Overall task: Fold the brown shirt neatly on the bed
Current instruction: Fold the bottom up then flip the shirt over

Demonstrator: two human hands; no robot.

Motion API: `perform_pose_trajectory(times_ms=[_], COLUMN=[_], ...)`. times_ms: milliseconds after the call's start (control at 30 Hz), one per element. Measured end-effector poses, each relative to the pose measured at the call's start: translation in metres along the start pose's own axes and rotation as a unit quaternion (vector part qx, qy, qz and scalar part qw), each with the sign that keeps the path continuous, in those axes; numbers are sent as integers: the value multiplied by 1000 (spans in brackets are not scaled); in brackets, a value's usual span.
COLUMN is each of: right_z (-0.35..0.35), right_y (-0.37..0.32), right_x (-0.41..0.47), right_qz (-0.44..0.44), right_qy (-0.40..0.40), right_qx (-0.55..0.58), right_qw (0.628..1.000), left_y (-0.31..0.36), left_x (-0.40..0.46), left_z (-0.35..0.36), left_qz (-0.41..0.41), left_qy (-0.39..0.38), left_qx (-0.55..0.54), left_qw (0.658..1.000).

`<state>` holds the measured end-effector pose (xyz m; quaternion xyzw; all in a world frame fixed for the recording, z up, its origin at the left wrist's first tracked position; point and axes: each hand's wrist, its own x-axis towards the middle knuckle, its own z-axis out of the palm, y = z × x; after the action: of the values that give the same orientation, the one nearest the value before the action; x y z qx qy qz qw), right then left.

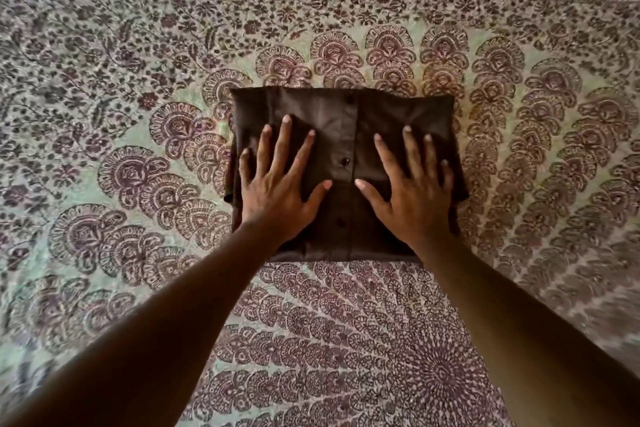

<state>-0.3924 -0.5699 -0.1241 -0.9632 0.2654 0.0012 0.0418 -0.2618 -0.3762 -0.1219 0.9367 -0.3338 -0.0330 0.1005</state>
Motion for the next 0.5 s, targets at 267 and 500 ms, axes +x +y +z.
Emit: perform_pose_trajectory(times_ms=[267,500], right_z=[-28,-36], right_y=[2,-4], right_x=[5,-31], right_qz=[54,-5], right_qy=[-53,102], right_qx=[113,188], right_qw=[991,977], left_y=[9,-5], left_x=[-22,-25], left_z=[-35,-53], left_qz=[-202,-415], left_qy=[3,-63], left_qx=[-102,-229], left_qw=[974,878])
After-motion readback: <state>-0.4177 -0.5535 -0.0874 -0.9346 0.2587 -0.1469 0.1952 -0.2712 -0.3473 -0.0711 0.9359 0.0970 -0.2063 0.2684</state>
